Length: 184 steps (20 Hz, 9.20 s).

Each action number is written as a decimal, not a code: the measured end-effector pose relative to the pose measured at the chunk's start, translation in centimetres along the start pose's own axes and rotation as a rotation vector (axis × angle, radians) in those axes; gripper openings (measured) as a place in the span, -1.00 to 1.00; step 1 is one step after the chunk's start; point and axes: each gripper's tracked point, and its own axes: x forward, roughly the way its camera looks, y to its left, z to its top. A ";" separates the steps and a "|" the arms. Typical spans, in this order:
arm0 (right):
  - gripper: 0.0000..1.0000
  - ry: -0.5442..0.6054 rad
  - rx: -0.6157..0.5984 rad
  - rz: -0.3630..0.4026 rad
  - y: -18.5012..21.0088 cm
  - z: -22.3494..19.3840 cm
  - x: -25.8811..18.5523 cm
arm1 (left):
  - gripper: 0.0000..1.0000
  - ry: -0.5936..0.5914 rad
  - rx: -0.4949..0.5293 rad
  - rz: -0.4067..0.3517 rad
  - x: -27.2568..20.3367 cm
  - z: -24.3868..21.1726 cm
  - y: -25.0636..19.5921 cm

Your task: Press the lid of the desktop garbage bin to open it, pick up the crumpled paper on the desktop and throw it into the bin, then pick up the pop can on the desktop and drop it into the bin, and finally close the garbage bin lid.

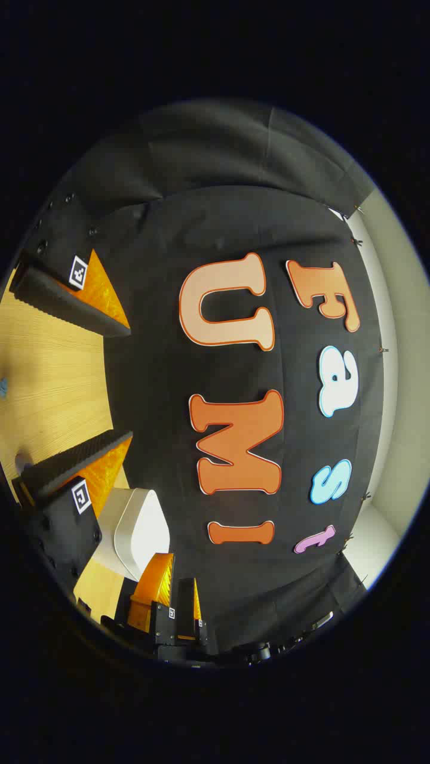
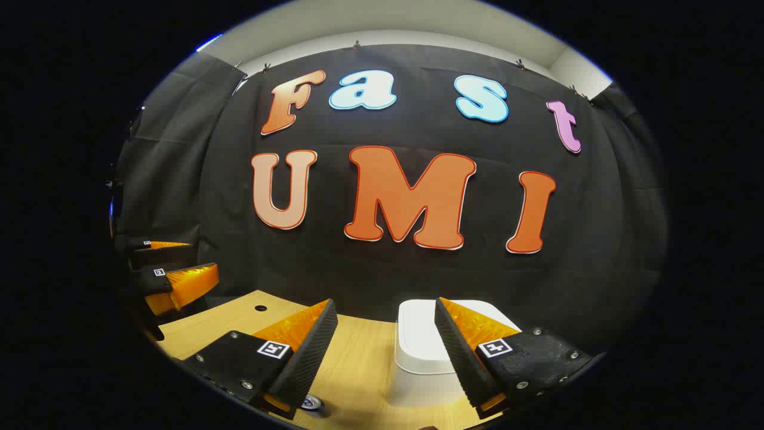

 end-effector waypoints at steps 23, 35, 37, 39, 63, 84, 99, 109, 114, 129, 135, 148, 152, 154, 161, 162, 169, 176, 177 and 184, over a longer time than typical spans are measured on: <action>0.82 0.106 0.001 -0.081 -3.7 -1.7 2.1 | 0.99 0.041 -0.009 -0.007 3.1 -1.6 -0.1; -0.87 0.310 0.019 -0.085 -7.4 -4.7 3.1 | 0.99 0.088 -0.047 0.013 2.8 -3.3 0.2; -0.98 0.314 0.024 -0.052 -6.8 -4.5 3.0 | 0.99 0.094 -0.049 0.019 2.6 -3.5 0.4; -0.99 0.321 0.000 -0.048 -7.2 -4.5 3.1 | 0.99 0.098 -0.052 0.024 2.5 -3.8 0.5; -0.99 0.550 0.033 -0.050 -11.7 -7.9 6.4 | 0.99 0.114 -0.003 0.141 -0.2 -5.1 4.5; -0.98 0.540 0.111 -0.054 -11.5 -8.9 7.3 | 0.98 0.116 0.063 0.155 -1.2 -5.0 4.2; -0.98 0.340 0.121 -0.049 -11.7 -2.9 5.7 | 0.99 0.125 0.045 0.117 -1.6 -5.5 3.4; -0.99 0.226 0.113 -0.042 -11.2 -0.8 3.6 | 0.93 0.101 0.053 0.078 -1.4 -5.0 1.9; -0.98 0.203 0.116 -0.018 -9.9 -1.4 2.4 | 0.99 0.102 0.049 0.060 -1.1 -5.1 1.2; -0.25 0.244 0.085 0.181 0.4 -7.5 -1.5 | 0.99 0.133 0.023 0.020 -0.7 -6.3 0.0; 0.58 0.255 0.047 0.291 5.3 -9.4 -2.5 | 0.99 0.155 0.013 0.013 -0.6 -6.8 0.2; 0.88 0.424 -0.059 0.445 9.9 -19.3 -4.7 | 0.99 0.244 -0.005 0.033 -1.0 -8.9 1.7; 0.88 0.482 -0.069 0.481 11.2 -22.2 -4.9 | 0.94 0.272 -0.004 0.052 -1.4 -9.5 2.5; 0.89 0.507 -0.082 0.502 11.7 -23.4 -5.3 | 0.99 0.285 0.000 0.056 -1.7 -9.7 2.6; 0.89 0.584 -0.100 0.537 12.4 -27.5 -5.4 | 0.99 0.360 -0.015 0.044 -2.6 -11.6 2.7; 0.89 0.591 -0.097 0.537 12.5 -27.9 -5.3 | 0.99 0.363 -0.016 0.049 -2.7 -11.7 2.9; 0.89 0.631 -0.137 0.553 13.8 -31.4 -4.7 | 1.00 0.380 0.005 0.074 -3.0 -11.8 4.3; 0.70 0.643 -0.128 0.557 14.7 -32.9 -4.1 | 0.99 0.401 0.019 0.082 -3.3 -12.4 5.3; 0.52 0.643 -0.126 0.559 14.5 -32.9 -4.0 | 0.99 0.403 0.017 0.080 -3.2 -12.5 5.2; 0.56 0.645 -0.117 0.552 14.4 -32.2 -4.0 | 0.99 0.442 -0.026 0.045 -2.7 -14.5 4.1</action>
